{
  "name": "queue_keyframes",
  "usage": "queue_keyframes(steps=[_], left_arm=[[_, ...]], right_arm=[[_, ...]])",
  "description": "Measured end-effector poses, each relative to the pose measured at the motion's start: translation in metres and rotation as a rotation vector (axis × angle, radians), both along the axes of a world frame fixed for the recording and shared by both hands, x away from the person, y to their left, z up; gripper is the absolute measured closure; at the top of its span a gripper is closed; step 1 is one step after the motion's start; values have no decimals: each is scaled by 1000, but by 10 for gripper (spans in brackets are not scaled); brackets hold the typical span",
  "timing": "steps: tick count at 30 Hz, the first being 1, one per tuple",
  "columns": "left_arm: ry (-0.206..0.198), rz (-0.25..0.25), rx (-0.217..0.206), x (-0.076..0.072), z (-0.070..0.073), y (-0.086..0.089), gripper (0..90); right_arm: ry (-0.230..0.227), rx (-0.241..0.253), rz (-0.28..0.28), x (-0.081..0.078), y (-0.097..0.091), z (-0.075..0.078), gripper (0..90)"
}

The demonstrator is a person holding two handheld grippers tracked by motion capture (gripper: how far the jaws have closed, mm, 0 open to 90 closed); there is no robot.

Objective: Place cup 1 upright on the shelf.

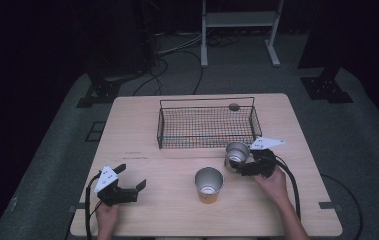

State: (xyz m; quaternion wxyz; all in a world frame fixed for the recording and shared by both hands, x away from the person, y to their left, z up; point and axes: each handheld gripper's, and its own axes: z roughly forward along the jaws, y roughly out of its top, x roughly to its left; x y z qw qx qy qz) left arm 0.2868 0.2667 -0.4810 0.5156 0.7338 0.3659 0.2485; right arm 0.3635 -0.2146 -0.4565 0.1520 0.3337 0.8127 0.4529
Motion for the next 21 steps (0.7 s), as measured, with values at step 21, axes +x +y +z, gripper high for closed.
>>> queue_keyframes(steps=[21], left_arm=[[0, 1, 2, 0, 0, 0, 0]], right_arm=[[32, -6, 50, -11, -16, 27, 173]])
